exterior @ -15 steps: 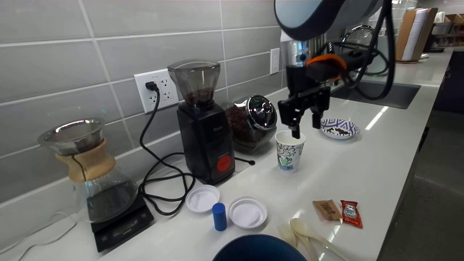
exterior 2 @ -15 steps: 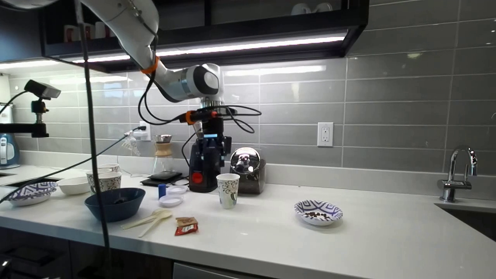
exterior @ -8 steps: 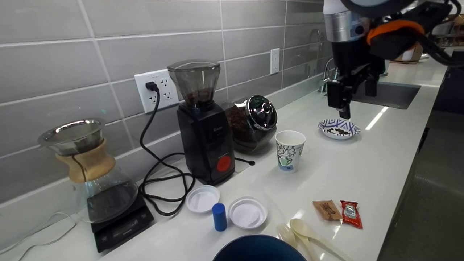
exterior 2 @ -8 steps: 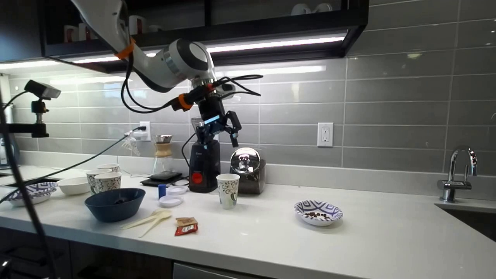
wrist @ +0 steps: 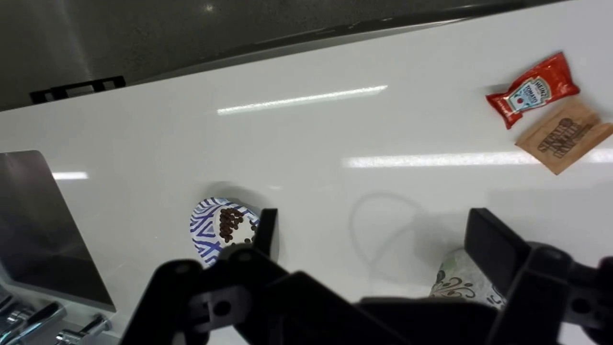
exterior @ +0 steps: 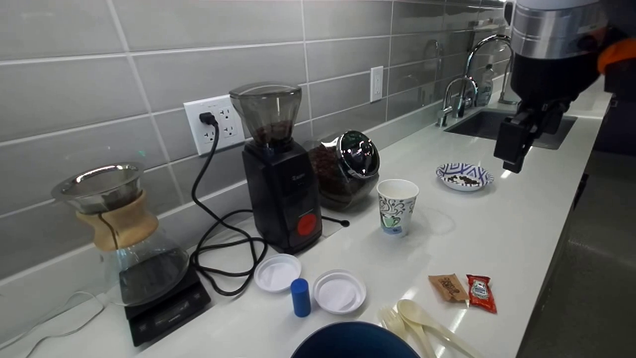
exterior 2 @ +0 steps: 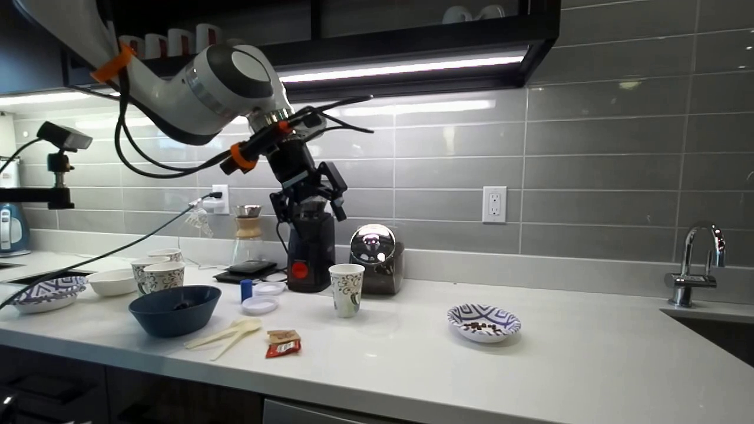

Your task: Pour the contents in the cup into the bowl

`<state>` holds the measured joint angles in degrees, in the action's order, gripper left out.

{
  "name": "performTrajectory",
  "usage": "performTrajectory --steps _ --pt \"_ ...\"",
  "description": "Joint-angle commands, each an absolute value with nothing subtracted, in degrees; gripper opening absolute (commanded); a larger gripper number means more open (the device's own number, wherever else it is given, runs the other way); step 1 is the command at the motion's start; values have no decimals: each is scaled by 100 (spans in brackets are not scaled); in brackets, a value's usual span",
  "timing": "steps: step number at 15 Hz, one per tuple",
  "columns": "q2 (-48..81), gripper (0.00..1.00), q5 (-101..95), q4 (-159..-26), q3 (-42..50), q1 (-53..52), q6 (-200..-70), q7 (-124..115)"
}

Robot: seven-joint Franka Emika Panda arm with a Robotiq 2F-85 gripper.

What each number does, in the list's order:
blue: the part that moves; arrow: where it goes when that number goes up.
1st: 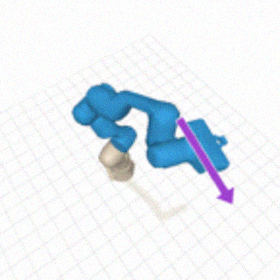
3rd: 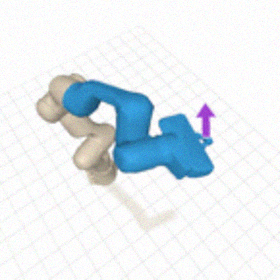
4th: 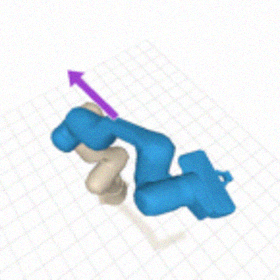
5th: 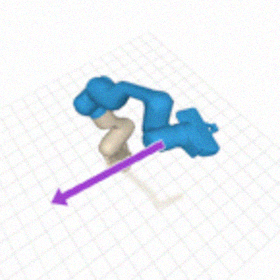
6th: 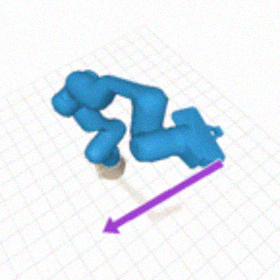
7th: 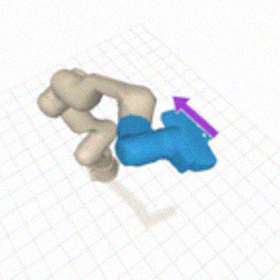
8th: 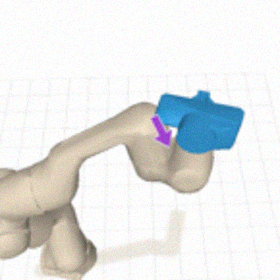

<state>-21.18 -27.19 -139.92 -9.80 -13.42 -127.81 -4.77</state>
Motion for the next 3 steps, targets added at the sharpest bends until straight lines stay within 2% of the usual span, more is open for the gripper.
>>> performTrajectory --steps 1,3 --pt "-2165 100 -2642 -14020 -1138 -1171 -12804 -418" --pt "-2171 100 -2642 -14044 -1138 -1171 -12826 -417"
